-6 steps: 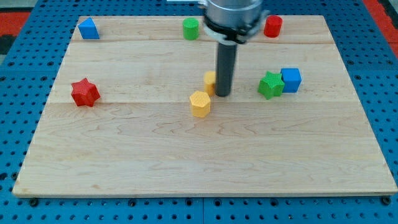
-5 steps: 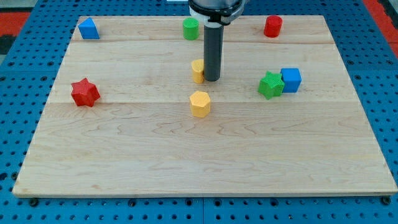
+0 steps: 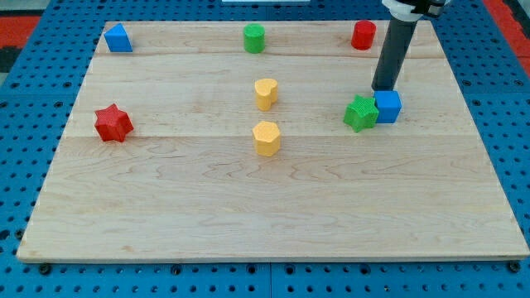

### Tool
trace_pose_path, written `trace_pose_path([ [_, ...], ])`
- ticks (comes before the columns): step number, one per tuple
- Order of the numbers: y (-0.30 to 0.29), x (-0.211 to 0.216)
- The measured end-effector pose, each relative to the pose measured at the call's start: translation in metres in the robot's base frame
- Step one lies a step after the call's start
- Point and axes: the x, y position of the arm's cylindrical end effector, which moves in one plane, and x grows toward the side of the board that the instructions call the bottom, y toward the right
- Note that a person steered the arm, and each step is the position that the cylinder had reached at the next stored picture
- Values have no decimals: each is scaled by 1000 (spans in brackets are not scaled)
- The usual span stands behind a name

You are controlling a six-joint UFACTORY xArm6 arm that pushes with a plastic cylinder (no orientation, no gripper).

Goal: Move the green star to the top left of the yellow heart

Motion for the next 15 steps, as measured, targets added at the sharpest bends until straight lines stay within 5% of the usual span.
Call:
trace_pose_path([
  [3, -3, 0],
  [9, -39, 96],
  [11, -40, 42],
  [14, -51, 35],
  [15, -87, 88],
])
